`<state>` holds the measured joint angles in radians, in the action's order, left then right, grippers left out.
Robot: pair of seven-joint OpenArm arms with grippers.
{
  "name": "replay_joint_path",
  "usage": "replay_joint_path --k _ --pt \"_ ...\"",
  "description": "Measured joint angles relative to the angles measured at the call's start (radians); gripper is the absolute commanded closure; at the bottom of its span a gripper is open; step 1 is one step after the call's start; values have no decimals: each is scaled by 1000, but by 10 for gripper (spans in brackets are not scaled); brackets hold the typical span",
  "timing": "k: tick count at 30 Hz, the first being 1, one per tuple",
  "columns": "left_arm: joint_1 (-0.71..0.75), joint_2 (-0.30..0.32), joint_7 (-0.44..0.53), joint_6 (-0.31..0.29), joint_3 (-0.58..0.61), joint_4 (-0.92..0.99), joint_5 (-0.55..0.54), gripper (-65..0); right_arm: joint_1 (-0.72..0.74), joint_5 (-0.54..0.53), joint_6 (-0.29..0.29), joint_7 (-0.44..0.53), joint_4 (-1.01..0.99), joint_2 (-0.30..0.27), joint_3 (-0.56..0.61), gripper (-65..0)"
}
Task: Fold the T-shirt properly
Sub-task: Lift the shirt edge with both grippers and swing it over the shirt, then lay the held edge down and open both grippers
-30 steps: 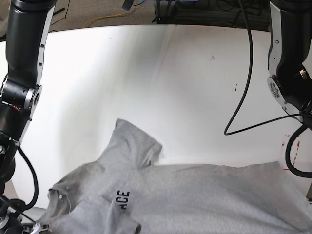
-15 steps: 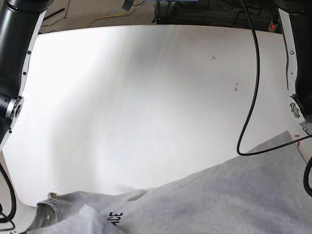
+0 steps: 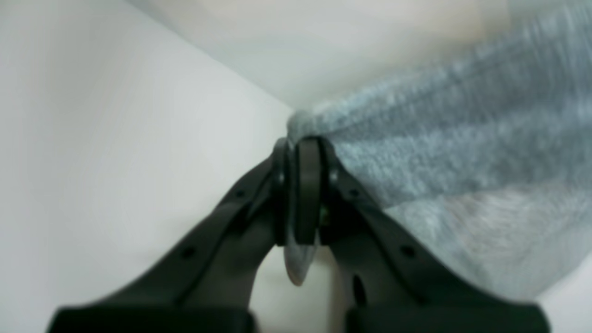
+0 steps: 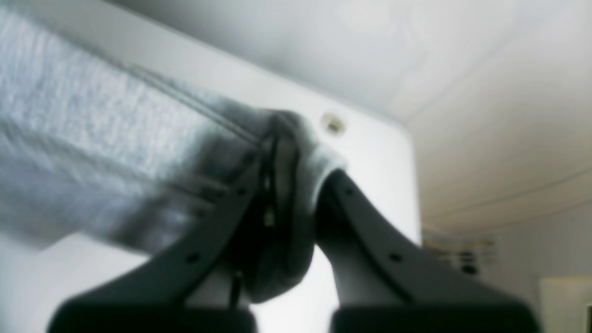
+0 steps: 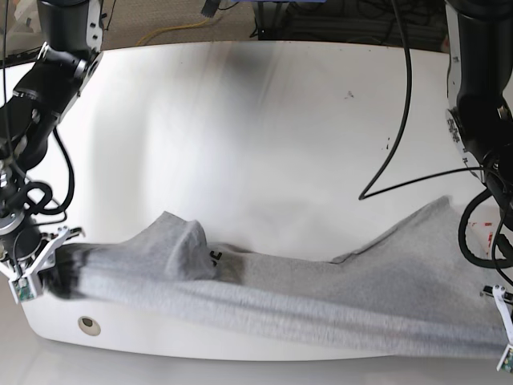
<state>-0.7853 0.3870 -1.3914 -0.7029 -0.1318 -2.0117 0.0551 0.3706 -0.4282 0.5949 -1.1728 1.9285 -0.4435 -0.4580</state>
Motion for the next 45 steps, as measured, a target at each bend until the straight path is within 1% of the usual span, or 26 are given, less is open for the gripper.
replay_joint_path --k 2,4,10,13,15,17,20,24,27,31,33,35,38,40,42,45 --pt "76 -1 -7 1 -4 1 6 -1 -97 -2 5 -13 29 32 -32 0" --pt "147 -2 -3 3 -4 2 6 -1 -156 3 4 -10 32 65 -66 0" --pt "369 -4 2 3 -8 5 0 -1 -318 5 61 -9 34 156 -186 0" --pt "490 -11 10 0 -58 5 -10 -1 -382 9 62 -8 34 186 -219 0" --pt "582 -15 7 3 -88 8 -6 -1 -420 4 76 -9 33 205 -234 0" --pt "664 -29 0 2 -119 8 4 -1 -451 2 89 -2 34 228 -254 0" --pt "793 -58 20 3 -161 8 5 -1 -502 5 101 -4 34 254 -281 0" --pt "957 -75 99 -2 -221 10 -1 -1 -558 14 108 -8 33 273 -311 0" --pt "1084 -116 180 0 -300 10 11 -1 -608 5 111 -2 34 294 -334 0" --pt "1225 -141 238 -7 -382 12 -1 -1 -668 9 111 -11 32 306 -344 0" --pt "1266 -151 293 -8 -413 12 0 -1 -688 12 111 -10 30 311 -343 0" --pt "1295 -177 333 -8 -449 12 10 -1 -707 5 112 -6 30 317 -343 0" --pt "1347 -221 367 -5 -493 24 14 -1 -744 2 113 -5 30 320 -357 0" --pt "1400 -253 396 -7 -509 28 7 -1 -763 8 112 -7 30 339 -394 0" --pt "1439 -268 419 -12 -521 27 5 -1 -778 15 109 -8 30 356 -412 0" --pt "1485 -273 450 -13 -557 37 6 -1 -806 2 113 -8 31 357 -415 0"
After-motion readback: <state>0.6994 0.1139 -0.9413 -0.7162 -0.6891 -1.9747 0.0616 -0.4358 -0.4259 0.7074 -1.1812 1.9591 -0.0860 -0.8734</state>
